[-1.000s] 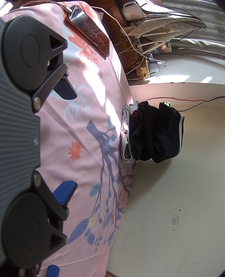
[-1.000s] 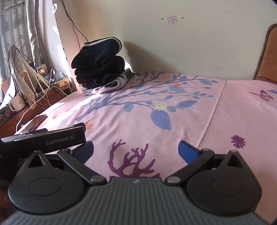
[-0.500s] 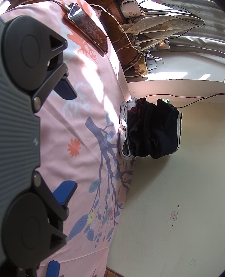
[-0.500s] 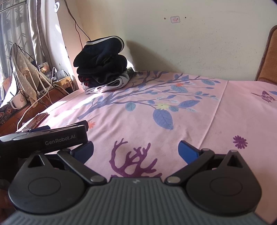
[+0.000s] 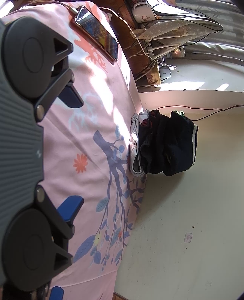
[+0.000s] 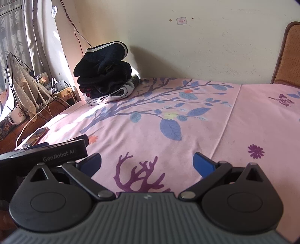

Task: Fold small clothes

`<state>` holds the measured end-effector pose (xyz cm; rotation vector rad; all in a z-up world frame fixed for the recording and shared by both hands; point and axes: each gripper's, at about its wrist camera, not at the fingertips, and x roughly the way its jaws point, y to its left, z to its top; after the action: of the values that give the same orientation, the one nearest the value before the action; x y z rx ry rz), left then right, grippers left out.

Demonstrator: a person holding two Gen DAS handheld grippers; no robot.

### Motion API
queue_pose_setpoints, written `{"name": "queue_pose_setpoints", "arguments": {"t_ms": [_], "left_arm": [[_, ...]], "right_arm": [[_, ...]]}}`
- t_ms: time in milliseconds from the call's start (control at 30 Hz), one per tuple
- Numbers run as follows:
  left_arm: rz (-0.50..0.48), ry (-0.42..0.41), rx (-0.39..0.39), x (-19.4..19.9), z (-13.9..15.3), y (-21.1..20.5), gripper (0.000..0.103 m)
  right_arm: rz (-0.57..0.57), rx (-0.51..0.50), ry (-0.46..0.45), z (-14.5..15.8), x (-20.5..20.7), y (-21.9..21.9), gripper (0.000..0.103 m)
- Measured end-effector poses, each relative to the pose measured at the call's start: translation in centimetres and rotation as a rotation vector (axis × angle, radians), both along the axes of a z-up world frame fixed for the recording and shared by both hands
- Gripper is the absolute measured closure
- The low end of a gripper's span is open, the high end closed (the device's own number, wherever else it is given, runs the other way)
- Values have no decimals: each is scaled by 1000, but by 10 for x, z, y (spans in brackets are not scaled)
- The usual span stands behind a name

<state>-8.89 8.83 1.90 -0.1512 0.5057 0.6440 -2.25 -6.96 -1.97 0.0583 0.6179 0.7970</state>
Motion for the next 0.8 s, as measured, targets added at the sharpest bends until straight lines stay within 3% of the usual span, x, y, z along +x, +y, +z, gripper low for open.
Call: {"name": "queue_pose_setpoints", "arguments": {"t_ms": [533,800], "left_arm": [[40,4,12,-1,2,1,0],[11,75,39,4,2,-1,0]], "right_arm": [[7,2,2,0,0,0,0],[13,1,0,0,-1,1,0]]}}
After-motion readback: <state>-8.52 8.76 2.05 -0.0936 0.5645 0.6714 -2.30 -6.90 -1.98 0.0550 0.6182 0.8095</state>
